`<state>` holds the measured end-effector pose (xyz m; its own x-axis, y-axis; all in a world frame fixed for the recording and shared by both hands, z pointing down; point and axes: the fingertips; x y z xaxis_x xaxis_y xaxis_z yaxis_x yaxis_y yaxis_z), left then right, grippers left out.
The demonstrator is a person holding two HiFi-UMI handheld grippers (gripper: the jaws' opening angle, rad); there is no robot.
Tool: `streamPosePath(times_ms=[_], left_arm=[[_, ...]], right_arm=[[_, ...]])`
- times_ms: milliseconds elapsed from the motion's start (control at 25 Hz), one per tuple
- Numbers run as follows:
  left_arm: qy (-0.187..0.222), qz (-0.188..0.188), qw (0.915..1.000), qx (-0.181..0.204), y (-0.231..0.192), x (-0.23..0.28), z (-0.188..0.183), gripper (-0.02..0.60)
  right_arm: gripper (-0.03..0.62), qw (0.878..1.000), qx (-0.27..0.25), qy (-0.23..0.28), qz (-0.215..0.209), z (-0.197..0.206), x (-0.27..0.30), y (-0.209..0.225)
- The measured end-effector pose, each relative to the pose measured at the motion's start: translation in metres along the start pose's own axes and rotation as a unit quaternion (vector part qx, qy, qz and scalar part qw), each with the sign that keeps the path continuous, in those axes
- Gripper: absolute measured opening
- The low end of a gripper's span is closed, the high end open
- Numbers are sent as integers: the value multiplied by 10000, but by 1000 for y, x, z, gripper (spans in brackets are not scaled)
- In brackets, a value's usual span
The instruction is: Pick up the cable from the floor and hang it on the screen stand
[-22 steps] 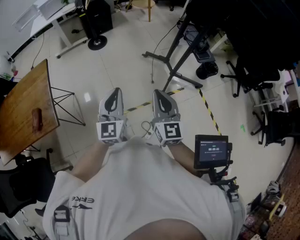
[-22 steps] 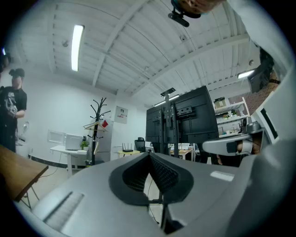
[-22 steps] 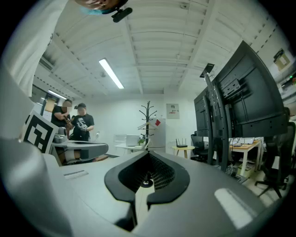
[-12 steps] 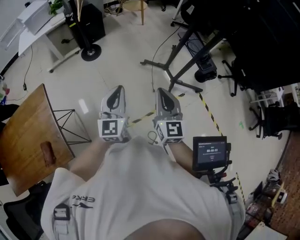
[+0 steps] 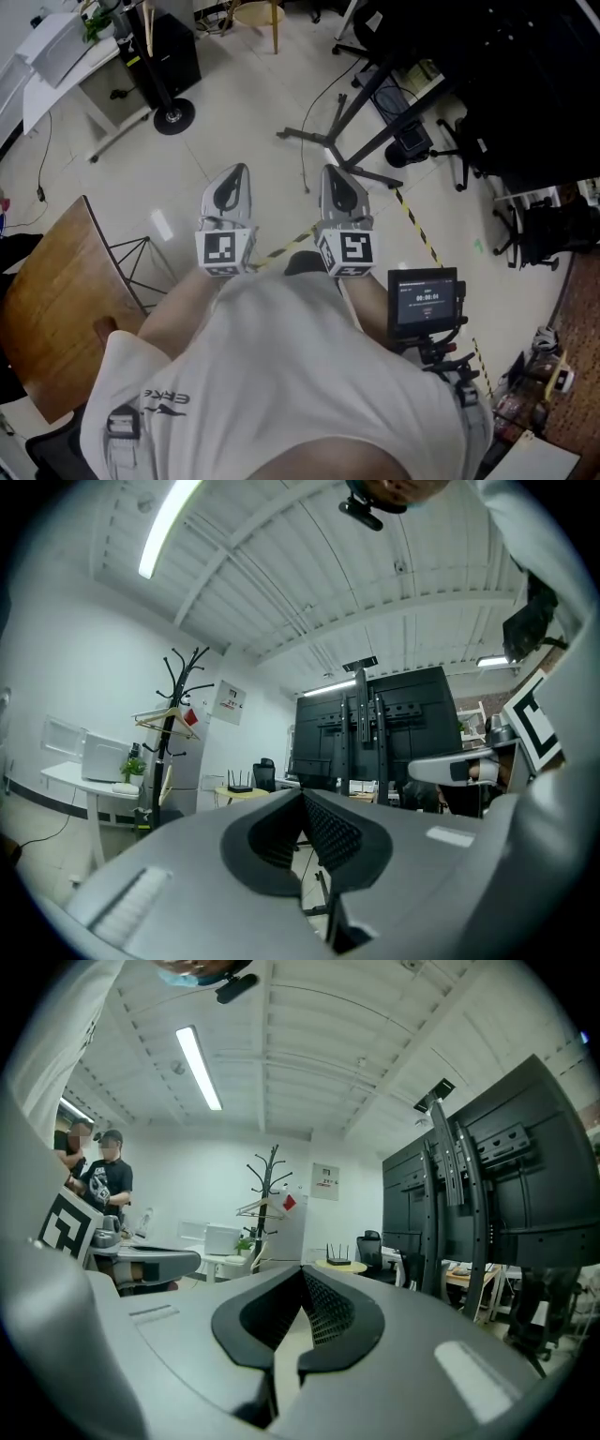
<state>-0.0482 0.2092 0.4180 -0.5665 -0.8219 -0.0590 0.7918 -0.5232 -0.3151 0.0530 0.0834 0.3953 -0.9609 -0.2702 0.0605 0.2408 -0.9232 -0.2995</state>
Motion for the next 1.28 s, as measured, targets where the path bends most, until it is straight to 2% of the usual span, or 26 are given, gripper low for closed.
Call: streamPosePath(times_ms=[200,480,760,1040,1280], left_arm=[[36,-36,9999,142,-8,33,-8,2],[37,-123,9992,369,-11,88,-1,2],[22,-190,9986,488,7,168,8,2],[-207,-356,9983,404,30,252,33,2],[-159,-258,9985,467,41,269,40,2]], right_arm=[[14,10000,13,65,-13,2,33,14],[14,9995,146,235,-134,19,81,42],[14,9992,287,236,-139,42,131,106],[14,9989,403,107,-219,70,174,176],[14,9992,385,37,-93,85,180,199]])
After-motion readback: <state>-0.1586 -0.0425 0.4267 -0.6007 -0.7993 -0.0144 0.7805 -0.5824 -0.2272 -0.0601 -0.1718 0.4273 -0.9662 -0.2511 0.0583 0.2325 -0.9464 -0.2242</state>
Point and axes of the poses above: the fingertips, and each gripper's own axes: x forward along the fingers, y to its right, z out of its underside, and after that the axes turned 13 degrees about -x, right-handed
